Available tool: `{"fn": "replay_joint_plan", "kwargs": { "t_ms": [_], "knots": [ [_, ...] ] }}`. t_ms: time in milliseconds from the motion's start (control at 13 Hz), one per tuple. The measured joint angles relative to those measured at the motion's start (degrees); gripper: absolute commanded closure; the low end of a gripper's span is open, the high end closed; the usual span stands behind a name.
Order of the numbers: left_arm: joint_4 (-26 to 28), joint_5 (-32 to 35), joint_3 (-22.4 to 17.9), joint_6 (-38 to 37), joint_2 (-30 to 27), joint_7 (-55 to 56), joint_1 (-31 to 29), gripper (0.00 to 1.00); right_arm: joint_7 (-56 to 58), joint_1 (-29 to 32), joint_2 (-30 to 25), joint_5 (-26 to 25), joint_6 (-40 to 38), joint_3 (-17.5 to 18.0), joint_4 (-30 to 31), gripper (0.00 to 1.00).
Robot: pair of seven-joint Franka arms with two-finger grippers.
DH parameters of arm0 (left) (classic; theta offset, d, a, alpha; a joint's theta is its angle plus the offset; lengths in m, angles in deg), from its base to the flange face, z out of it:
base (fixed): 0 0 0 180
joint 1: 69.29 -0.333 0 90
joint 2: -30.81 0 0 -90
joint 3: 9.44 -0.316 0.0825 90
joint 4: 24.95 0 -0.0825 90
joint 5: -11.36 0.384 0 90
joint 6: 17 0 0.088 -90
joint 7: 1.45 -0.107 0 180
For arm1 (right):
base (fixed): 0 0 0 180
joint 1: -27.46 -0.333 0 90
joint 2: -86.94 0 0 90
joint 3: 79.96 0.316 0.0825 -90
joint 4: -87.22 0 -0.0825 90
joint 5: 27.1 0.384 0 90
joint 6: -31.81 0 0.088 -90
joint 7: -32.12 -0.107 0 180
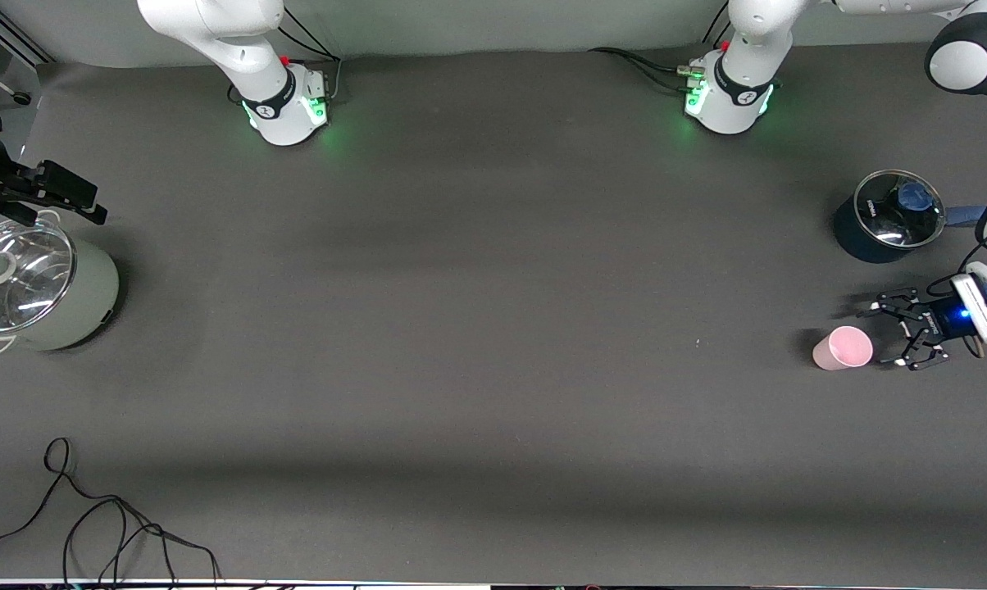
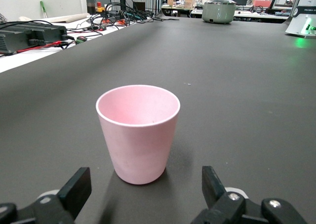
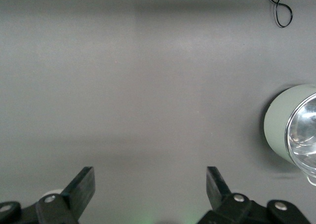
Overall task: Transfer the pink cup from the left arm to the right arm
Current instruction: 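Lower the left gripper beside the pink cup, then close the left gripper around the pink cup's side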
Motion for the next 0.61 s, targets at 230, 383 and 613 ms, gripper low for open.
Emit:
{"fn": "replay_joint_plan", "kwargs": {
  "t_ms": [230, 383, 613],
  "knots": [
    [0.0, -0.9, 0.5, 0.8, 1.9, -2.4, 0.0, 0.0, 0.0, 0.0, 0.0, 0.0, 0.0, 0.0, 0.0, 0.0],
    [-0.1, -1.0, 0.9, 1.8, 2.3, -3.0, 0.0, 0.0, 0.0, 0.0, 0.0, 0.0, 0.0, 0.0, 0.0, 0.0],
    [-0.1, -1.3, 2.2, 3.5, 2.3, -3.1, 0.0, 0.0, 0.0, 0.0, 0.0, 0.0, 0.0, -0.1, 0.0, 0.0]
  ]
}}
